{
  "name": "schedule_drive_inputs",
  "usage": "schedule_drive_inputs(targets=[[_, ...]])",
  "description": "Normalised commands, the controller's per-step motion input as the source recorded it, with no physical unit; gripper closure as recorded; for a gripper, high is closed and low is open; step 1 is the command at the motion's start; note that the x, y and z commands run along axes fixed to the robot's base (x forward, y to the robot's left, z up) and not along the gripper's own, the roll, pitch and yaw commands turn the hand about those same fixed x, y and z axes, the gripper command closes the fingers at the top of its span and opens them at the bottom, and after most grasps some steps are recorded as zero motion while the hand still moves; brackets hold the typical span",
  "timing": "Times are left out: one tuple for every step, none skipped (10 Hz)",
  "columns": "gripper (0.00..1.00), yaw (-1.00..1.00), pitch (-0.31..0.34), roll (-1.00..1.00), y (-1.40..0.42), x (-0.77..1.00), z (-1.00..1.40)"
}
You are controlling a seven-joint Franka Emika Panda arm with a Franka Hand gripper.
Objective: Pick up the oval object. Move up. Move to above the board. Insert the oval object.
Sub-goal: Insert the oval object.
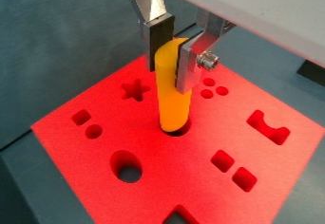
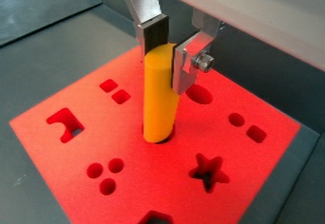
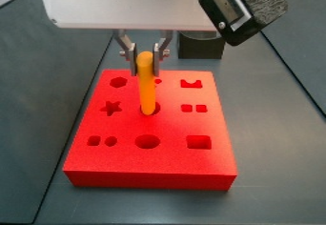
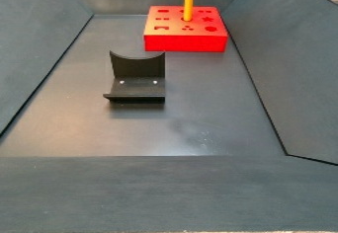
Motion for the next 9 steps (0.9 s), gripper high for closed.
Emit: schedule_drive_inputs(targets=[[1.0, -0.07, -0.003, -0.07, 0.0, 0.04, 0.0], [1.0, -0.01, 0.0, 0.0, 0.0, 0.0, 0.0], [1.0, 0.0, 0.0, 0.0, -0.09, 0.0, 0.0], [1.0, 0.0, -0.009, 0.0, -0.16, 0.0, 0.0], [1.0, 0.0, -0.021, -0.01, -0.2, 0.04, 0.08], [1.0, -0.04, -0.016, -0.04, 0.0, 0.0, 0.0], [1.0, -0.06, -0.02, -0.08, 0.0, 0.01, -0.05], [1.0, -0.06, -0.011, -0.07, 0.0, 0.03, -0.09], [1.0, 0.0, 0.0, -0.05, 0.11, 0.05, -0.07]])
